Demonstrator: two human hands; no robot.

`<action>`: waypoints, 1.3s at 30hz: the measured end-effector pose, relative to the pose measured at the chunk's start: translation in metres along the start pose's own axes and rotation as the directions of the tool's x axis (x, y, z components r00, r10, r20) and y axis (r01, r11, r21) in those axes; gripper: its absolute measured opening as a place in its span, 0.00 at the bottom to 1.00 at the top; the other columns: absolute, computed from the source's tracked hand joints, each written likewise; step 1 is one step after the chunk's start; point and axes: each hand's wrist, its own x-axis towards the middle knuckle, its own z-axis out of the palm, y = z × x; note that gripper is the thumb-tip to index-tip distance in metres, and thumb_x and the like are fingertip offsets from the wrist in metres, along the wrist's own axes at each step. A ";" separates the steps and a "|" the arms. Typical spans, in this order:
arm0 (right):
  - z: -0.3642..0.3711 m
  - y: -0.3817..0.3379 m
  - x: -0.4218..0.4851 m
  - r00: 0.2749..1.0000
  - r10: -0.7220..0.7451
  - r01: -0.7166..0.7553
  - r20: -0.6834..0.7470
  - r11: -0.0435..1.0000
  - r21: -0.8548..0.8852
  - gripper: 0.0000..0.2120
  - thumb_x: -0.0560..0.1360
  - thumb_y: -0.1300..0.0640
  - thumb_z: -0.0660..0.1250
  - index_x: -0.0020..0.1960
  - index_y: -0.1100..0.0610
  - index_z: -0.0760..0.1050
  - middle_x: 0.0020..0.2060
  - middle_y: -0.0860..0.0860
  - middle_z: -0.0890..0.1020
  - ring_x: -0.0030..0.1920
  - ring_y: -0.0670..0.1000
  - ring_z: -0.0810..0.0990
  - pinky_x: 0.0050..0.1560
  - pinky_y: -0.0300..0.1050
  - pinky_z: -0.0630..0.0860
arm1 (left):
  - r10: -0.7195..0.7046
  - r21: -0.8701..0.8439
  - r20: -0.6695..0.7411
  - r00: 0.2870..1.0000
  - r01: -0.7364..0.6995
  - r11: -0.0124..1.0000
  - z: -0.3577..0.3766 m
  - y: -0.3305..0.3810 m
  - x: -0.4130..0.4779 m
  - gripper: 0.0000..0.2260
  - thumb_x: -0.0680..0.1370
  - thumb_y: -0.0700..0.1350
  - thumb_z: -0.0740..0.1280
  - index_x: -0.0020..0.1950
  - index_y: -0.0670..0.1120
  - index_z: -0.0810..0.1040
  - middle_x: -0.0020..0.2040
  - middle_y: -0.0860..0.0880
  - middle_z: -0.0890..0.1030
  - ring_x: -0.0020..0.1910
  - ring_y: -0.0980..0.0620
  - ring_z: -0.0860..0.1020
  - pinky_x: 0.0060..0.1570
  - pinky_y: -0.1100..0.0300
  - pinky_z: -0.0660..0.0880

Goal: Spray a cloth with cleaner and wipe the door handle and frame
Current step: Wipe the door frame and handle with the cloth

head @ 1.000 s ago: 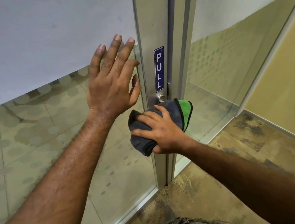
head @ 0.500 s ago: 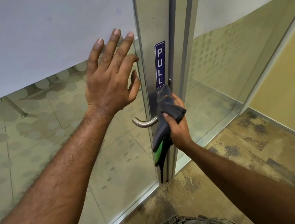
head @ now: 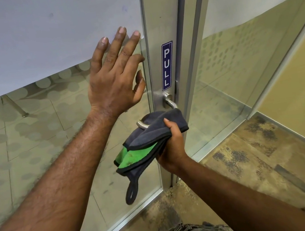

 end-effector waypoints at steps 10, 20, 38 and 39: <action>-0.021 -0.012 -0.017 0.994 0.078 -0.085 -0.076 0.991 -0.101 0.15 0.84 0.50 0.54 0.58 0.57 0.75 0.55 0.58 0.81 0.49 0.53 0.84 0.47 0.47 0.82 | 0.006 0.003 0.003 1.000 -0.006 1.000 0.001 0.000 0.000 0.11 0.79 0.49 0.64 0.58 0.47 0.78 0.77 0.45 0.72 0.77 0.42 0.68 0.75 0.44 0.58; -0.028 -0.025 -0.017 0.991 -0.073 0.067 -0.112 0.996 -0.056 0.15 0.76 0.47 0.63 0.51 0.56 0.81 0.41 0.54 0.86 0.43 0.52 0.86 0.47 0.49 0.80 | 0.012 0.022 0.017 1.000 -0.013 1.000 -0.001 -0.001 0.000 0.12 0.79 0.49 0.63 0.59 0.47 0.78 0.77 0.44 0.71 0.77 0.42 0.68 0.75 0.44 0.58; 0.002 -0.003 0.006 0.654 -0.379 0.330 0.654 -0.636 -0.698 0.39 0.67 0.35 0.59 0.77 0.45 0.62 0.79 0.60 0.58 0.80 0.66 0.49 0.72 0.75 0.37 | -0.003 -0.020 -0.020 1.000 0.003 1.000 0.003 0.000 -0.001 0.10 0.79 0.49 0.63 0.58 0.48 0.76 0.77 0.47 0.71 0.78 0.44 0.67 0.76 0.45 0.57; 0.003 0.000 0.005 0.644 -0.340 0.330 0.685 -0.684 -0.650 0.39 0.67 0.34 0.59 0.76 0.45 0.64 0.79 0.60 0.60 0.79 0.66 0.51 0.72 0.76 0.37 | -0.002 -0.021 -0.022 1.000 0.001 1.000 0.003 0.000 -0.001 0.10 0.79 0.49 0.63 0.58 0.48 0.76 0.77 0.47 0.71 0.78 0.44 0.67 0.76 0.45 0.57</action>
